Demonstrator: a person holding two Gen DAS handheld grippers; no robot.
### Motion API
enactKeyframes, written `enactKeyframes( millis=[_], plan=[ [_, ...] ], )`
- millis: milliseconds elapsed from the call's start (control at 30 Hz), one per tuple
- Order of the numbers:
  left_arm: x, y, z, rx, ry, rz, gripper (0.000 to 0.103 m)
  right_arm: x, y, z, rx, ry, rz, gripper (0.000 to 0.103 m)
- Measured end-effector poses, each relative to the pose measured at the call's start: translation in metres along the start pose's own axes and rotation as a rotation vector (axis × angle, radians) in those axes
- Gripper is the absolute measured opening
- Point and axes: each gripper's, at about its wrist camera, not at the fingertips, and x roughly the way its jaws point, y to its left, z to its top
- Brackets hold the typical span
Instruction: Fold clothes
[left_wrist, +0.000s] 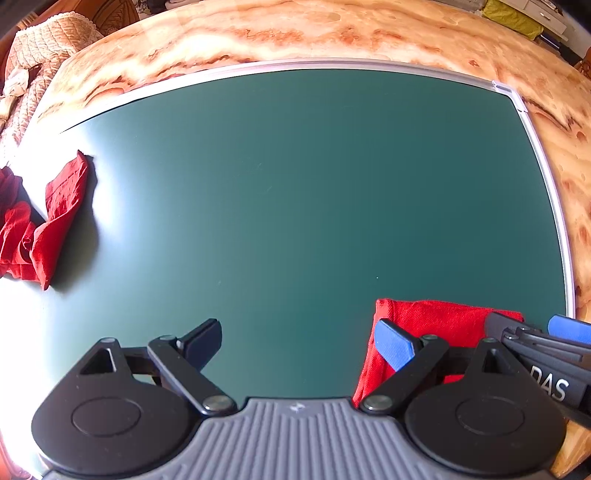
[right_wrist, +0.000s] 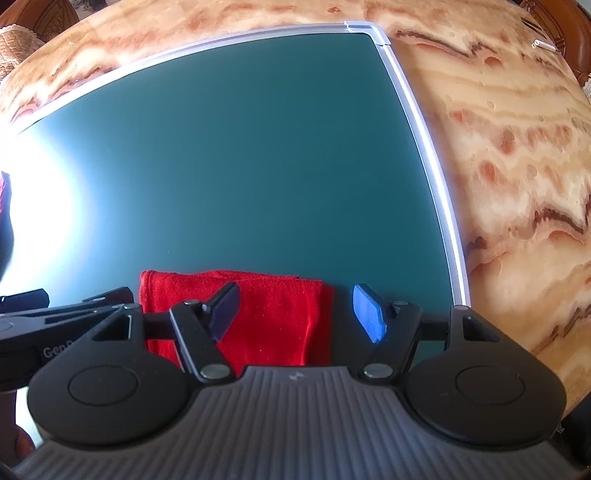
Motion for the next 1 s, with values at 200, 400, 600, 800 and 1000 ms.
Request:
enactKeyframes(
  millis=[200,400,600,800,1000],
  plan=[
    [0.000,0.003,-0.003,0.007,-0.004,0.001,0.093,0.000,0.000,-0.005,-0.005,0.009,-0.001,0.076],
    [-0.003,0.004,-0.010,0.012,-0.009,0.006,0.093,0.001,0.002,-0.013,-0.009,0.016,-0.004,0.076],
    [-0.005,0.007,-0.018,0.013,-0.008,0.007,0.093,-0.001,0.003,-0.022,-0.012,0.020,-0.003,0.076],
    [-0.005,0.010,-0.027,0.019,-0.009,0.010,0.093,-0.002,0.004,-0.031,-0.010,0.024,-0.008,0.076],
    [-0.006,0.013,-0.034,0.026,-0.007,0.009,0.093,-0.003,0.005,-0.040,-0.002,0.027,-0.011,0.076]
  ],
)
